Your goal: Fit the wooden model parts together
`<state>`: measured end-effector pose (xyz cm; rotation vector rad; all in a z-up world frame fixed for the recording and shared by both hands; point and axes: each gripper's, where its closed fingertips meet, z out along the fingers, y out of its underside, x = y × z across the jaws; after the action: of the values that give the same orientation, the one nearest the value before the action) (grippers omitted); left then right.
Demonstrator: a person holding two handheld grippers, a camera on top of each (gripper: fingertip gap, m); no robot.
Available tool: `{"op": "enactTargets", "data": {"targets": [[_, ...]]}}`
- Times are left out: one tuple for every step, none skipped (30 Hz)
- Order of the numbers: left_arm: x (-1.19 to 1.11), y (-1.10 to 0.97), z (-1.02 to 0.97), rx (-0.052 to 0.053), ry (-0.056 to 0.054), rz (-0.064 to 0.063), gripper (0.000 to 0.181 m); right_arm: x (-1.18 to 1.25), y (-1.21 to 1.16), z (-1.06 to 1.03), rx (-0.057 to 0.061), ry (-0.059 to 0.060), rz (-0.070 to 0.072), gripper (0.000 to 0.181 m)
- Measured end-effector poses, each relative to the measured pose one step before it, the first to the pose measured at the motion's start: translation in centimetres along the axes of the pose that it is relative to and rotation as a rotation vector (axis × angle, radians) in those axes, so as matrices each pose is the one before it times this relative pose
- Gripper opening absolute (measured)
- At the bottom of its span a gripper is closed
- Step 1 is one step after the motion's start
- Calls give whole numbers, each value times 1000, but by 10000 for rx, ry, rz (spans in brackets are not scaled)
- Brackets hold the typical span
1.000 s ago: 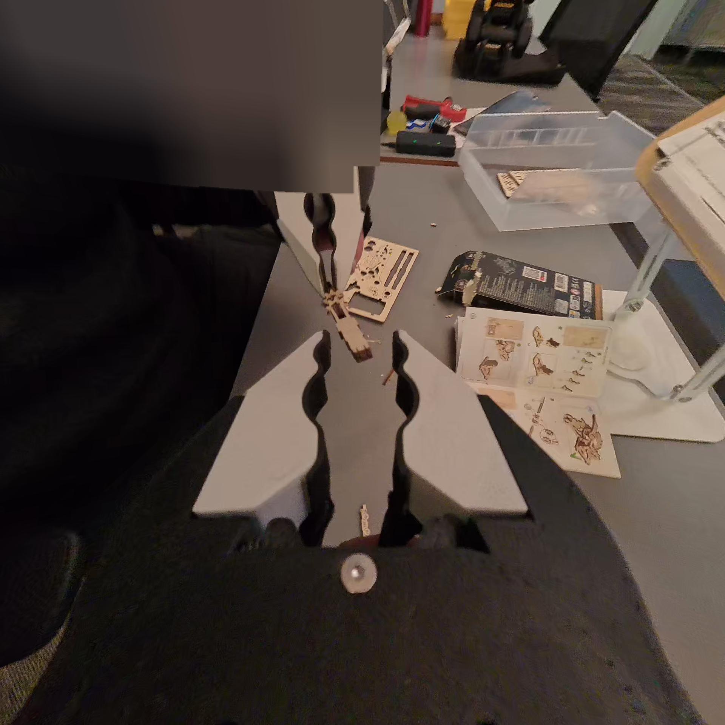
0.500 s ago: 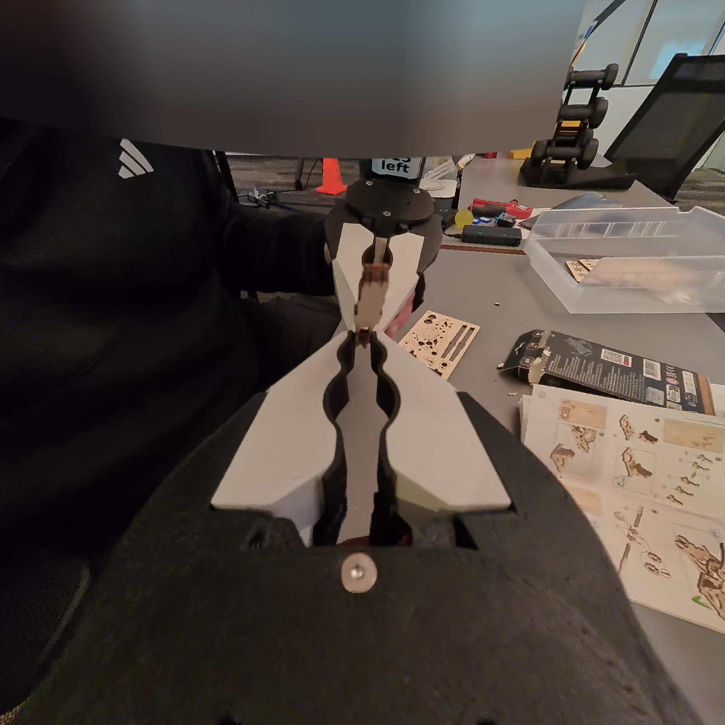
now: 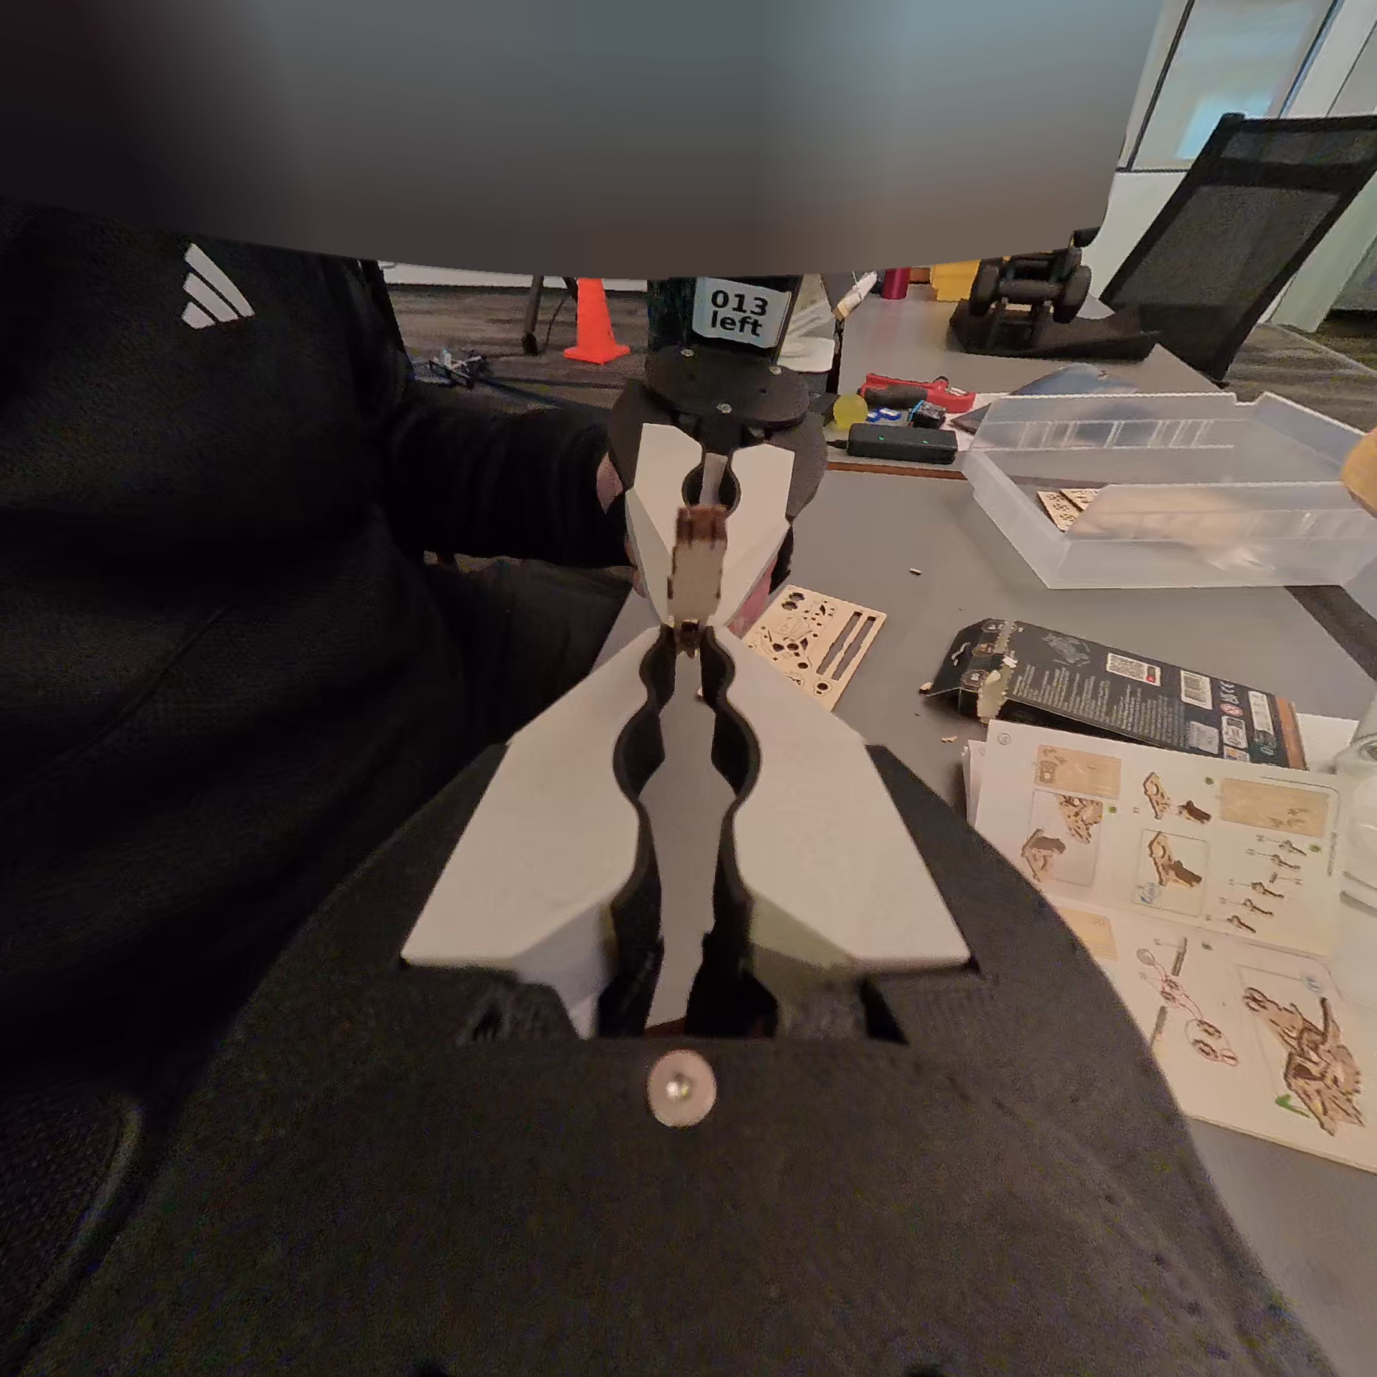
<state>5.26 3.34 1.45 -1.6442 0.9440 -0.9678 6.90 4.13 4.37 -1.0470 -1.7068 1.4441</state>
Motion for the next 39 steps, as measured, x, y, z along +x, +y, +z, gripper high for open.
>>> {"op": "enactTargets", "data": {"targets": [[-82, 96, 6, 23, -7, -57, 1, 44, 87, 103, -123, 55, -44, 5], [-88, -11, -39, 113, -4, -80, 1, 72, 89, 84, -99, 69, -7, 5], [-240, -91, -97, 183, -84, -108, 1, 91, -18, 69, -5, 54, 81, 5], [-146, 27, -87, 147, 7, -86, 1, 215, -51, 39, 73, 95, 171, 5], [-101, 325, -5, 32, 37, -52, 1, 241, -18, 50, 66, 95, 207, 5], [-231, 346, 7, 96, 14, -184, 2, 107, 154, 116, -53, 63, 102, 5], [5, -6, -68, 308, 199, -355, 1, 171, 241, 157, -152, 124, 33, 5], [19, -192, -99, 383, 168, -332, 1, 310, 84, 124, -39, 158, 155, 7], [-165, -154, -94, 320, 45, -274, 1, 324, -150, 46, 139, 90, 263, 19], [-91, -157, -77, 297, 102, -275, 1, 343, -160, -37, 166, 73, 251, 28], [85, -182, -35, 272, 195, -280, 1, 176, -39, -42, 103, 12, 115, 26], [99, -73, 15, 160, 150, -176, 1, 42, 45, 15, 35, -21, 7, 26], [30, 67, 77, 29, 78, -80, 1, 75, 114, 134, -37, 7, 51, 29], [60, 69, 86, 17, 94, -73, 1, -2, 95, 225, -48, -53, 96, 29], [72, -56, 76, 91, 110, -113, 1, -90, 53, 273, -6, -120, 73, 28], [43, -113, 37, 122, 84, -84, 1, -85, -19, 267, 39, -134, 83, 27], [4, -46, 46, 67, 52, -62, 1, -24, -77, 243, 84, -124, 129, 23], [-52, -11, 28, 32, -16, -25, 1, 24, -72, 168, 76, -104, 140, 16], [26, -91, 1, 64, 10, -7, 1, -21, -58, 81, 74, -113, 103, 11], [0, -28, 3, 9, -29, 32, 1, -32, -89, 21, 103, -99, 81, 10], [-113, 115, 19, -100, -131, 109, 1, -3, -75, 17, 98, -52, 71, 10], [-74, 134, 43, -119, -96, 99, 1, 14, 4, 11, 51, -20, 70, 10], [-33, 56, 25, -61, -53, 45, 1, 4, 72, 35, 14, -19, 78, 9], [-98, -13, 24, -2, -88, 53, 1, -3, 47, 25, 32, -19, 90, 9], [-52, 35, 23, -20, -38, 16, 1, 58, -5, -6, 48, 7, 132, 9], [-75, 76, 19, -14, -35, 5, 1, 69, 0, -6, 21, 17, 124, 9], [-123, 36, 13, 10, -84, 31, 1, 45, 57, -6, -26, 37, 57, 9], [-117, 88, 30, -24, -78, 41, 1, 93, 53, -7, -50, 92, 16, 9], [-162, 80, 16, -34, -122, 60, 1, 102, 62, 9, -58, 106, 30, 9], [-139, 35, 18, -26, -133, 120, 1, 103, 71, 6, -62, 92, 80, 9], [-136, 48, 24, -52, -156, 150, 1, 108, 46, 2, -46, 105, 73, 9], [-84, 76, 16, -81, -102, 100, 1, 125, 47, -8, -43, 137, 41, 9], [-111, 73, 4, -85, -133, 140, 1, 110, 53, 8, -62, 130, 76, 9], [-95, 18, -2, -51, -133, 137, 1, 45, 62, 24, -71, 94, 91, 9], [-39, 10, -4, -44, -72, 56, 1, 44, 25, 39, -55, 105, 80, 9], [-14, 51, -3, -55, -54, 84, 1, 80, 2, 51, -47, 114, 93, 9], [-33, 22, -5, -32, -43, 51, 1, 37, 0, 37, -64, 82, 60, 9], [-25, -14, -7, -8, -39, 36, 1, 11, 11, 62, -52, 78, -49, 9], [54, -64, -6, 44, 7, 12, 1, 16, -25, 48, -5, 78, -102, 10]]}}
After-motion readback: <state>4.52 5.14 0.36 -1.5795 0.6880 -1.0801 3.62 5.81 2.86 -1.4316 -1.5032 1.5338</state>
